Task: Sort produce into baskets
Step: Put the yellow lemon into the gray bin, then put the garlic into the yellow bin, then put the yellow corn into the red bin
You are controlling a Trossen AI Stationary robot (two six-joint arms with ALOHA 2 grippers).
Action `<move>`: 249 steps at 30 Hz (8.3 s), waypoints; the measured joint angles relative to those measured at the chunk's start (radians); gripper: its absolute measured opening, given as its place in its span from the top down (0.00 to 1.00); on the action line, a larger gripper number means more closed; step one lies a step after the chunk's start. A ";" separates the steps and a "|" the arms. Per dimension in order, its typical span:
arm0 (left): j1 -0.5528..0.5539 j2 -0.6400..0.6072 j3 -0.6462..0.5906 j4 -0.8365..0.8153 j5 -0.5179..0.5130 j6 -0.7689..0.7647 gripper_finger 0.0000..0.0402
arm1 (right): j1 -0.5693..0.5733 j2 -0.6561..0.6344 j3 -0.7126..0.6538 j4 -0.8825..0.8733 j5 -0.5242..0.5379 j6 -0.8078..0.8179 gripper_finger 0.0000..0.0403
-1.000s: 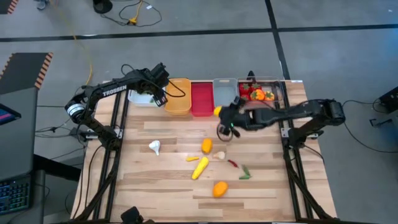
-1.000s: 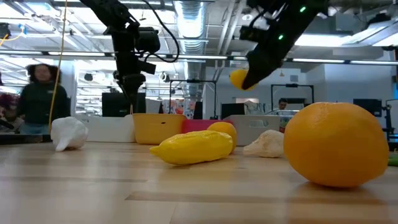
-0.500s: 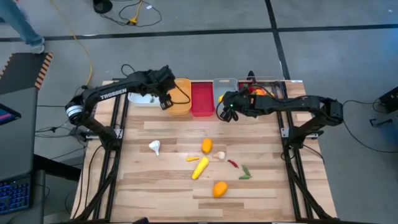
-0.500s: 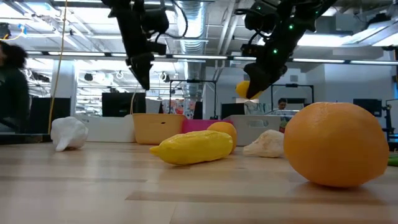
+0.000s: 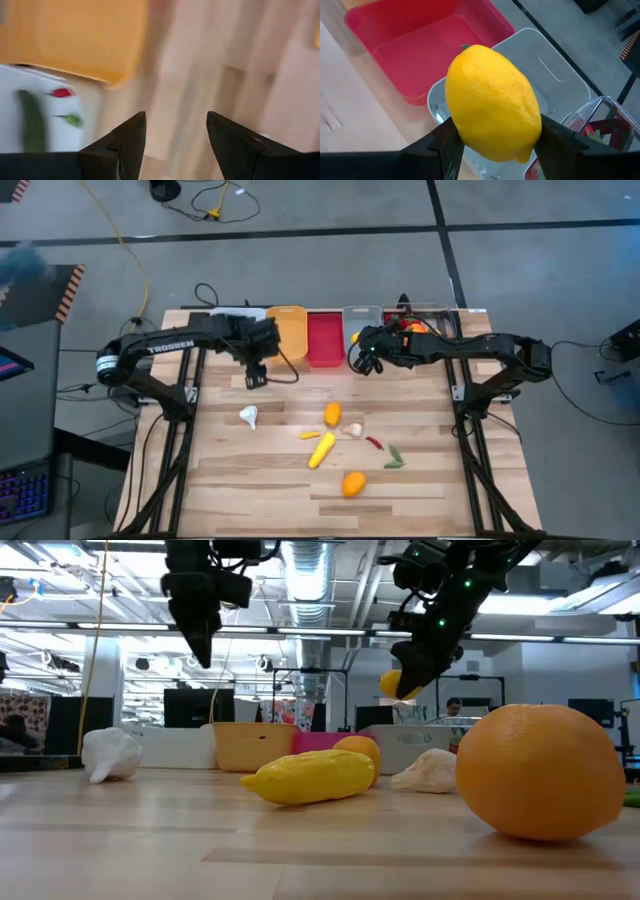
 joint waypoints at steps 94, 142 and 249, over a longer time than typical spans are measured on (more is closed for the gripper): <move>-0.301 0.034 -0.150 0.361 -0.161 -0.045 0.72 | 0.271 -0.003 0.210 -0.111 -0.028 0.045 0.30; 0.217 0.040 -0.135 0.618 -0.177 0.140 0.39 | 0.600 0.289 0.213 -0.217 -0.233 0.261 0.30; -0.420 -0.048 -0.352 0.723 0.034 -0.096 0.39 | 0.085 0.289 0.578 -0.084 -0.309 -0.311 0.34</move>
